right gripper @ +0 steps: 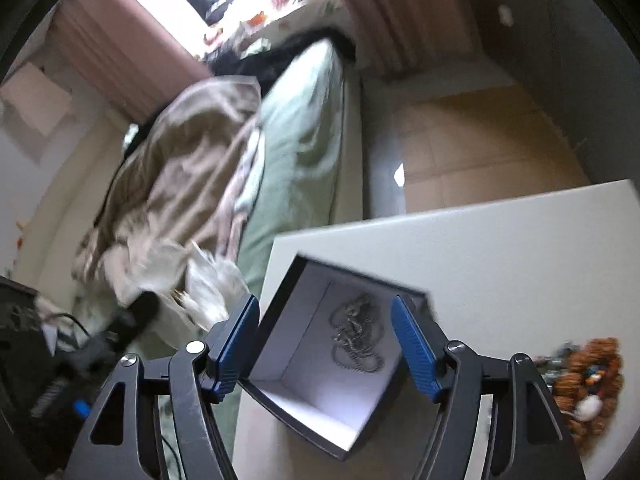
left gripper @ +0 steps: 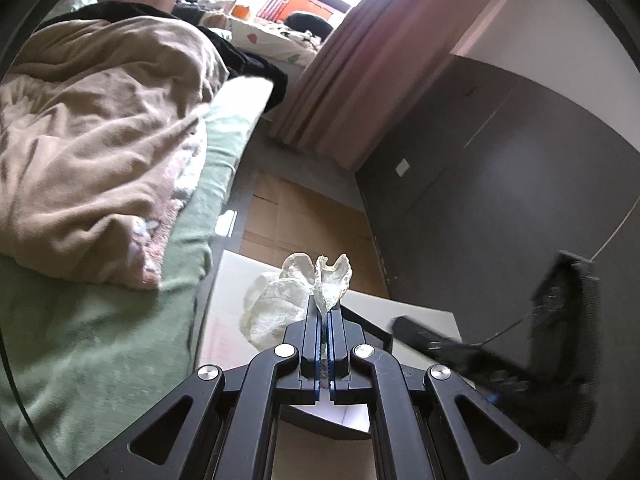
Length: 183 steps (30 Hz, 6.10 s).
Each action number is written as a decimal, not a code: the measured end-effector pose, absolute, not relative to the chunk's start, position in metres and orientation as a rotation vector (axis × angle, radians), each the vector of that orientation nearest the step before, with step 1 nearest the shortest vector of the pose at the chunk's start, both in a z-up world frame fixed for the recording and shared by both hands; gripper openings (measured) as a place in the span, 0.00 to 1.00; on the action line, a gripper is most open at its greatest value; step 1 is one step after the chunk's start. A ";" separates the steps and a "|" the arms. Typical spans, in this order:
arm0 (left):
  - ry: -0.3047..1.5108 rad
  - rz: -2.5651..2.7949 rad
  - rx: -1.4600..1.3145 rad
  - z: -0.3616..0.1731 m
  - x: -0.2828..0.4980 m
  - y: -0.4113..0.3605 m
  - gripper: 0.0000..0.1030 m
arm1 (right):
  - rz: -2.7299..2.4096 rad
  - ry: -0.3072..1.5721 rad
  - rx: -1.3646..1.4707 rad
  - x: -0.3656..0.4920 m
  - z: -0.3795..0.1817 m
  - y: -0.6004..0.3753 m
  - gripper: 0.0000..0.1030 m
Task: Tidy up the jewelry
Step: 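Carry the silver chain into the black box and open the right tool, then drop the white tissue into the black box with the left tool, then grasp the silver hoop ring from the pile with the left tool, then place the hoop in the box with the left tool while the right tool grasps the brown bead bracelet, then lower the brown bead bracelet into the black box and open the right tool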
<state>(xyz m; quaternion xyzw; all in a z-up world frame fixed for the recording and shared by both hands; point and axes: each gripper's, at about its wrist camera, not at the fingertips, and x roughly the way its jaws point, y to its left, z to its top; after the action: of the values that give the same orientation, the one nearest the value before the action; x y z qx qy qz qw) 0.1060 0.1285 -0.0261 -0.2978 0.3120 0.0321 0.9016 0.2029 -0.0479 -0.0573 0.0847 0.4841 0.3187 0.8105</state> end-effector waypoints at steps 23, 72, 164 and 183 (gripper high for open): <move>0.660 0.071 -0.565 -0.041 0.123 0.082 0.84 | 0.445 0.994 0.400 0.180 -0.035 -0.208 0.67; 0.878 -0.250 -0.240 -0.103 0.156 -0.093 0.81 | 0.327 1.090 0.448 0.192 -0.052 -0.300 0.67; 0.660 -0.003 -0.679 -0.041 0.126 0.099 0.77 | 0.741 0.851 0.440 0.177 -0.014 -0.156 0.19; 0.572 0.051 -0.789 -0.030 0.109 0.145 0.77 | 0.875 0.884 0.399 0.176 -0.034 -0.070 0.19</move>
<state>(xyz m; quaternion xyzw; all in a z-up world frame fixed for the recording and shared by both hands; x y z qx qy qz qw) 0.1091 0.1448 -0.0302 -0.3790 0.2748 0.0244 0.8833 0.1759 -0.0698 -0.0337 0.1854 0.4114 0.4069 0.7942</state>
